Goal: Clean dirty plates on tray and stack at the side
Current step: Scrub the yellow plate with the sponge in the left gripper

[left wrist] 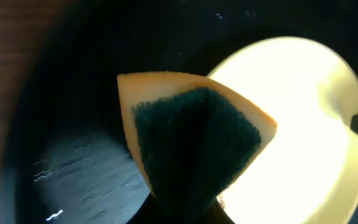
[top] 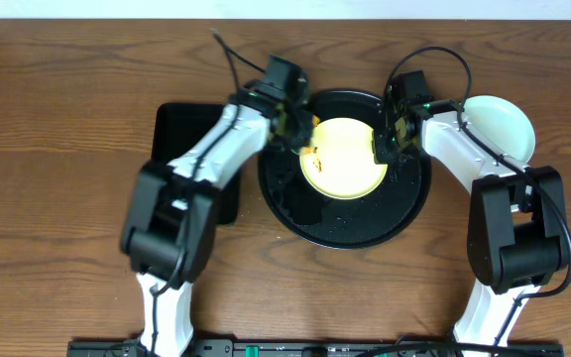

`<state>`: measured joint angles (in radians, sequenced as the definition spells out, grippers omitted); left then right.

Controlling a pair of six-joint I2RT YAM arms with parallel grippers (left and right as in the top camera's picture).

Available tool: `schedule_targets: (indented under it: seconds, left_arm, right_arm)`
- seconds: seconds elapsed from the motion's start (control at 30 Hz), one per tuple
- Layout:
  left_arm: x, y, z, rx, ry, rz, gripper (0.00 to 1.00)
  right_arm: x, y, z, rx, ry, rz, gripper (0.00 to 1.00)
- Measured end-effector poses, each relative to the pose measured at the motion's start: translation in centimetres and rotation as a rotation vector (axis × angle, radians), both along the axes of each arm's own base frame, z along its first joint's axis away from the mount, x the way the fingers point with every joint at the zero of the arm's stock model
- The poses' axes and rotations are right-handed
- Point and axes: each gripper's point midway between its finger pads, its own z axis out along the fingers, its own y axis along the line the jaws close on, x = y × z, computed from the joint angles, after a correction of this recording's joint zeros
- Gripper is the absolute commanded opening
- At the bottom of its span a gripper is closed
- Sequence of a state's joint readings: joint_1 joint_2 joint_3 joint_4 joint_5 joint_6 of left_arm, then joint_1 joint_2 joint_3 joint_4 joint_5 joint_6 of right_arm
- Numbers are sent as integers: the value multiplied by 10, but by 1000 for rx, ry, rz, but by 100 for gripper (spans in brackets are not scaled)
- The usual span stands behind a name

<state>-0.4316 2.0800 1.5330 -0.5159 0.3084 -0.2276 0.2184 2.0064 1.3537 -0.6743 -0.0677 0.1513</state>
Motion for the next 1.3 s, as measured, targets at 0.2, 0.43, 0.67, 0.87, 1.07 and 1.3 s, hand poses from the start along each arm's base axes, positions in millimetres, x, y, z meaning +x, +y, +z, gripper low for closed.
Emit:
schedule_targets:
  seconds: [0.2,0.43,0.67,0.87,1.07,1.3]
  left_arm:
    - [-20,-26,-10,7,31,-67,7]
    - [-25,-37,-9,63,1,-90,7]
    - [-23,-37,-11,160,-72,-124,7]
    - [-13,-30,-10,199,-115,-101,7]
    - [-10,-29,-11,212,-130,-101,7]
    - [-6,-28,-39,236,-101,-105,8]
  right_arm:
    - [0,0,0,0,0,0,1]
    - [0,0,0,0,0,0,1]
    - [0,0,0,0,0,0,1]
    - [0,0,0,0,0,0,1]
    - [0,0,0,0,0,0,1]
    - [0,0,0,0,0,0,1]
